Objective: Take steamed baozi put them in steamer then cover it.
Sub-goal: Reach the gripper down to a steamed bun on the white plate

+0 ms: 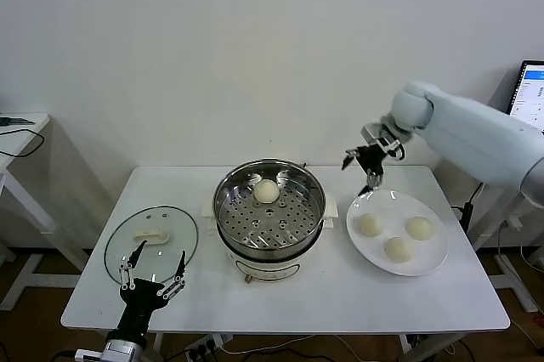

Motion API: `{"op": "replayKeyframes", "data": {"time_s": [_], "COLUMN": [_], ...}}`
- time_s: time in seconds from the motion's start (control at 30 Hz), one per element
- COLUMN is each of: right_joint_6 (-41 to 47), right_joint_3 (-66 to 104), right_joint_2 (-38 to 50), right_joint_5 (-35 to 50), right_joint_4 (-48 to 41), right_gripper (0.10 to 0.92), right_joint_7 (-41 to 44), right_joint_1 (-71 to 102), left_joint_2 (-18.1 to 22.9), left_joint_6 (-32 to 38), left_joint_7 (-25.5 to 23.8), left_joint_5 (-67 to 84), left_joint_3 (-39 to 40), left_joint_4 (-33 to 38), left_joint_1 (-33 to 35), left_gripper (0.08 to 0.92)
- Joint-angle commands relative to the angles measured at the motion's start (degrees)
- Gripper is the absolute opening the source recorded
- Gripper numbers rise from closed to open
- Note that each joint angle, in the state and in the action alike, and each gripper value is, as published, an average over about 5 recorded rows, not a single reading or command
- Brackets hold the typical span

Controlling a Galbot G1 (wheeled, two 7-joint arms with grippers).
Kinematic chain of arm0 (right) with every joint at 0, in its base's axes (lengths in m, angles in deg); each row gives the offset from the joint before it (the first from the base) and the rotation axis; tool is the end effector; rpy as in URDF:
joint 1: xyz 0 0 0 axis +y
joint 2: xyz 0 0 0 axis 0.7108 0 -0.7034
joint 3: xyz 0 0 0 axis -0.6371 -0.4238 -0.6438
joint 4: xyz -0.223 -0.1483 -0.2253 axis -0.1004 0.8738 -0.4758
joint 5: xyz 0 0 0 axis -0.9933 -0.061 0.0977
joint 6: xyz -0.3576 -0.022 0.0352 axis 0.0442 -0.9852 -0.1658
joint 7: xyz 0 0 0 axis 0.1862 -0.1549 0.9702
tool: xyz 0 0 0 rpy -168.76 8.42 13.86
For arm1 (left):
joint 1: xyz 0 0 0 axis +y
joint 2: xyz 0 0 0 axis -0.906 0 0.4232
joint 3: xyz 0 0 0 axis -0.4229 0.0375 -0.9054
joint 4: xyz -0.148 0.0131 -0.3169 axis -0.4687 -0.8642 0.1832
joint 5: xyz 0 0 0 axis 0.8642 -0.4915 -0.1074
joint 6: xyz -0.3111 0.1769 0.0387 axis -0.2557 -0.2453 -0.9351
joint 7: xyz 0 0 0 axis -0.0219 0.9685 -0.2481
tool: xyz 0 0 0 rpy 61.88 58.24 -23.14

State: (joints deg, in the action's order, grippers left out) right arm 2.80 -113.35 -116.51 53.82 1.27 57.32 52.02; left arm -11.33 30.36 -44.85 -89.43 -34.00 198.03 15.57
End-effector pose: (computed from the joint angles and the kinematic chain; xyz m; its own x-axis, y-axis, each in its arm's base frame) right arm 0.6089 -0.1187 -0.1134 -0.1116 -0.2590 0.9594 -0.9603 -0.2202 -0.1711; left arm 0.1354 0.0532 -0.2959 -0.9958 0.0724 0.0558 0.0878 0.9267 0.3654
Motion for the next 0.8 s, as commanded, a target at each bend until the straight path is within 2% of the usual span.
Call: {"op": "replayKeyframes", "data": {"time_s": [0.03, 0.43, 0.8], "right_joint_6": [7.6, 5.5, 4.2], "right_joint_3": [1.3, 8.0, 9.7], "right_joint_2": [1.0, -3.1, -5.9], "right_joint_5": [1.5, -5.0, -7.6], "right_joint_4": [-6.1, -14.5, -17.8], "right_gripper": [0.823, 0.823, 0.823], "right_joint_7": [-1.1, -1.8, -2.9], "right_joint_1": [8.8, 14.8, 16.4], "left_joint_2": [-0.1, 0.3, -0.7], "left_joint_6": [0.0, 0.8, 0.7], "left_joint_7": [0.1, 0.3, 0.3], "left_joint_5": [0.0, -1.0, -0.4], "left_joint_3": [-0.4, -0.4, -2.3], "left_joint_4": [0.1, -1.1, -1.1], "left_joint_1": [0.2, 0.7, 0.1], "left_gripper": [0.823, 0.823, 0.823]}}
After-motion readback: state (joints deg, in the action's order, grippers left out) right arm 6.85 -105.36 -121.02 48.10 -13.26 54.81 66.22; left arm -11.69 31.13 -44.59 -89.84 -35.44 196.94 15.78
